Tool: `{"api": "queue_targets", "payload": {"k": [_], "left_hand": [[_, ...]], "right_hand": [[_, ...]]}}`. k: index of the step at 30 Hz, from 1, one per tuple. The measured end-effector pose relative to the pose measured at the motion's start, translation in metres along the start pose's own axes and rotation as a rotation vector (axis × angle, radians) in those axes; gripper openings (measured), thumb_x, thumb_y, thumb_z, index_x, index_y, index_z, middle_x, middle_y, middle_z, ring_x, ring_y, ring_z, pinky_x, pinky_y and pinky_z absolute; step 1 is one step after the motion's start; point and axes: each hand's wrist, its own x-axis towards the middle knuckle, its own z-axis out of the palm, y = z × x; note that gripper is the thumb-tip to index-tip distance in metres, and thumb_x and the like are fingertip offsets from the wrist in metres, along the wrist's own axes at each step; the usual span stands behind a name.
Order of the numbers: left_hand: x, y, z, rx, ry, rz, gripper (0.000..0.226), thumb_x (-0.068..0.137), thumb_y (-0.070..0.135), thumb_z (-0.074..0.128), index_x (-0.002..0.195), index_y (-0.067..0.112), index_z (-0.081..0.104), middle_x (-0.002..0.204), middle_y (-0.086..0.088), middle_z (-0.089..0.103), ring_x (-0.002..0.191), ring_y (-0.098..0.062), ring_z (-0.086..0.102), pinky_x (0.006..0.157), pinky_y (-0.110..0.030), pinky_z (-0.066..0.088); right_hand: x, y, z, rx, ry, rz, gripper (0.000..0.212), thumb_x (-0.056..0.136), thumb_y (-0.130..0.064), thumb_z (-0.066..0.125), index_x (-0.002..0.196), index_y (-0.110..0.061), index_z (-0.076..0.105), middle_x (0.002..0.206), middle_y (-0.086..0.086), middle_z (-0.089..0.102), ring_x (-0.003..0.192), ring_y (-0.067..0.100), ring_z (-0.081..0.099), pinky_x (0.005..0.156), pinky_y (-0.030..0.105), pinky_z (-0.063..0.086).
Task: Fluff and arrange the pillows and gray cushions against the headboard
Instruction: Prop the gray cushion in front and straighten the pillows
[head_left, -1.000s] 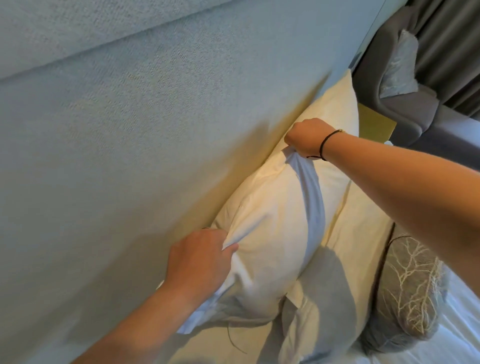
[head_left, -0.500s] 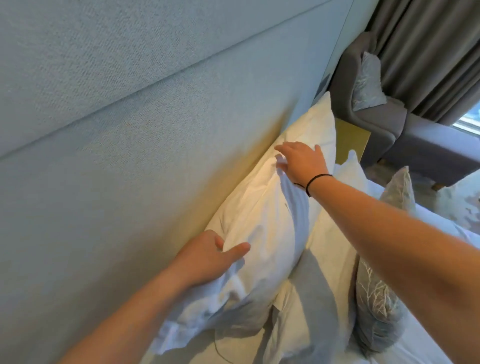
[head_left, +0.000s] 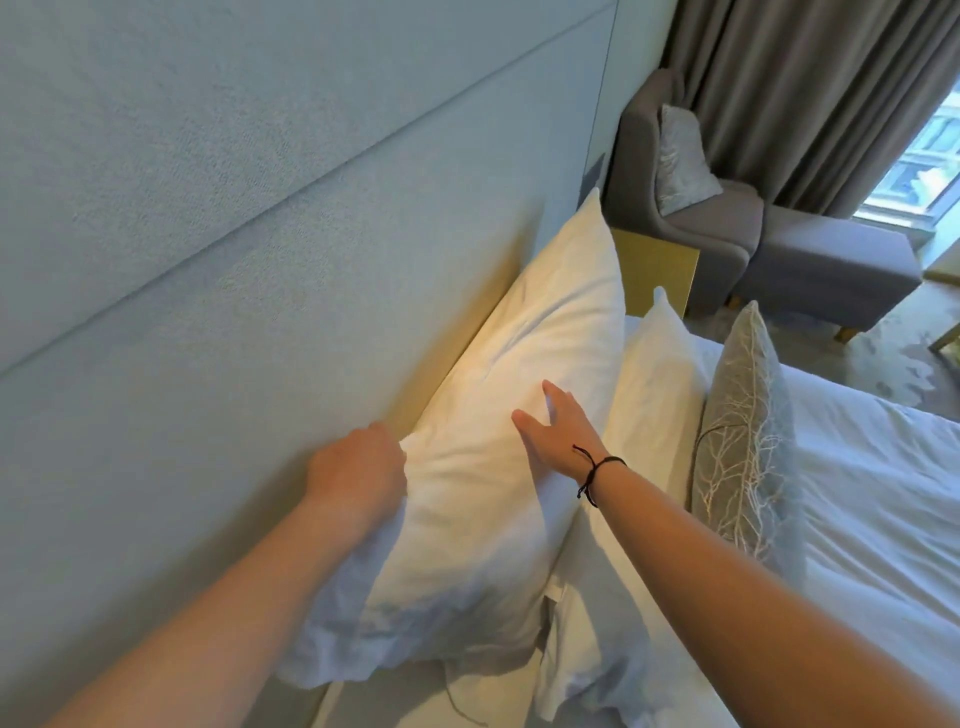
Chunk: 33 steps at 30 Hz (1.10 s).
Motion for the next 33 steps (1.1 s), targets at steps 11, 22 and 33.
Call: {"api": "queue_targets", "payload": {"k": [11,22,33], "left_hand": [[0.152,0.113,-0.022,-1.05,-0.242,-0.165,0.037,0.089,0.032,0.064,0.065,0.005,0.055,0.041,-0.011,0.05,0.036,-0.022,0.049,0.057,-0.026,0.047],[0.246,0.148,-0.042,-0.106,0.261,0.109,0.023,0.091,0.014,0.055,0.108,0.002,0.066,0.115,-0.021,0.066,0.107,-0.04,0.064,0.081,-0.04,0.051],[0.139,0.203,-0.011,-0.065,0.39,0.58,0.034,0.095,0.029,0.049,0.124,0.011,0.051,0.119,-0.013,0.058,0.107,-0.035,0.054,0.082,-0.044,0.046]], "right_hand": [[-0.004,0.041,-0.009,0.314,0.137,0.152,0.07,0.091,-0.054,0.051,0.152,-0.032,0.023,0.158,-0.008,0.023,0.144,0.013,0.024,0.112,0.034,0.026],[-0.006,0.047,0.017,0.254,0.095,0.068,0.073,0.089,-0.062,0.049,0.15,-0.043,0.014,0.161,-0.013,0.007,0.146,0.001,0.004,0.114,0.029,0.014],[-0.098,0.139,0.02,-0.269,0.118,0.259,0.076,0.091,-0.051,0.051,0.152,-0.036,0.009,0.163,-0.001,0.001,0.148,0.017,0.001,0.12,0.04,0.015]]}}
